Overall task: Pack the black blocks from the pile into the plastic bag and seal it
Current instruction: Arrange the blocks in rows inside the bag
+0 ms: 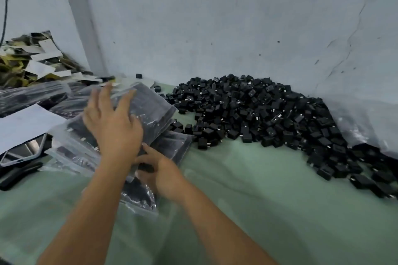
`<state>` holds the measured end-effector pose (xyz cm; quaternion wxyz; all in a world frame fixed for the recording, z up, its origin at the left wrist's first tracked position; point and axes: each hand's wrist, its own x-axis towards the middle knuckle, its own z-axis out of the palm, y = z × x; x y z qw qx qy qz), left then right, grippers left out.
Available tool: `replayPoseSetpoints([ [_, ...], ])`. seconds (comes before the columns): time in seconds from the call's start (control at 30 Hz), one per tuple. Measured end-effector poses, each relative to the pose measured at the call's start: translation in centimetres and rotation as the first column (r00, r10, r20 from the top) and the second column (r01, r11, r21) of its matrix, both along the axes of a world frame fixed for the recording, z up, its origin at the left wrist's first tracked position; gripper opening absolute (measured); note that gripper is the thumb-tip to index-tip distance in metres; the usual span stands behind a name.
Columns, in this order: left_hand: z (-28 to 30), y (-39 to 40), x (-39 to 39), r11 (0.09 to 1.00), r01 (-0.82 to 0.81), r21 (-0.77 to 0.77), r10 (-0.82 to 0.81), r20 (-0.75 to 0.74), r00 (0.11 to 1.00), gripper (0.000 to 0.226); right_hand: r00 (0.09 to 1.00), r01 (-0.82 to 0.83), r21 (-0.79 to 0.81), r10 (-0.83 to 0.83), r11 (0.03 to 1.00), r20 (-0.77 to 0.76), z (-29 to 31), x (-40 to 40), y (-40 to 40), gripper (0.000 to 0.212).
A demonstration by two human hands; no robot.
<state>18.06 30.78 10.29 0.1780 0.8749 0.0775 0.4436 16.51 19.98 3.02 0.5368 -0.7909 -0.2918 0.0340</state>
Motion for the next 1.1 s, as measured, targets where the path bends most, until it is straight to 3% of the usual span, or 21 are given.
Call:
replayPoseSetpoints([
  [0.07,-1.0,-1.1,1.2,0.984,0.110,0.137,-0.065,-0.297,0.953,0.041,1.000,0.012,0.025,-0.012,1.000,0.005,-0.5,-0.7,-0.8,0.029],
  [0.13,-3.5,-0.9,2.4,0.965,0.072,0.251,0.055,-0.465,0.884,0.050,0.997,0.065,-0.014,-0.064,0.998,0.043,-1.5,-1.1,-2.5,0.026],
  [0.23,-5.7,0.9,3.3,0.887,0.053,0.458,0.155,-0.405,0.901,0.072,0.976,0.217,-0.044,-0.215,0.975,0.046,-2.9,-1.5,-7.1,0.026],
  [0.33,-4.8,2.9,4.7,0.848,0.001,0.531,0.241,-0.387,0.890,0.081,0.929,0.370,-0.055,-0.371,0.928,-0.017,-3.7,-1.8,-12.8,0.021],
  [0.53,-2.8,1.1,6.6,0.922,-0.007,0.388,0.217,-0.501,0.838,0.082,0.825,0.556,-0.049,-0.558,0.830,-0.090,-3.8,-4.6,-22.9,0.019],
  [0.6,-3.1,-2.6,5.9,0.967,0.025,0.252,0.096,-0.454,0.886,0.084,0.769,0.630,-0.005,-0.625,0.777,-0.133,-3.8,-5.6,-26.3,0.023],
  [0.73,-5.9,-14.3,2.8,0.959,0.151,0.241,-0.058,-0.355,0.933,0.082,0.620,0.780,0.037,-0.763,0.625,-0.181,-4.4,-7.0,-32.4,0.025],
  [0.87,-10.6,-25.9,-0.4,0.885,0.449,0.123,-0.322,-0.535,0.781,0.080,0.503,0.863,0.044,-0.847,0.504,-0.172,-4.5,-6.9,-38.0,0.021],
  [0.97,-13.0,-31.9,-2.2,0.822,0.569,-0.007,-0.454,-0.611,0.649,0.073,0.407,0.914,0.074,-0.897,0.400,-0.172,-3.3,-5.6,-42.3,0.027],
  [1.03,-13.6,-34.5,-2.6,0.810,0.582,-0.072,-0.494,-0.617,0.612,0.064,0.361,0.931,0.155,-0.893,0.330,-0.267,-2.5,-4.6,-44.7,0.032],
  [1.1,-14.0,-35.8,-2.4,0.807,0.584,-0.086,-0.501,-0.624,0.600,0.053,0.389,0.915,0.275,-0.829,0.295,-0.401,-1.8,-3.3,-46.5,0.038],
])
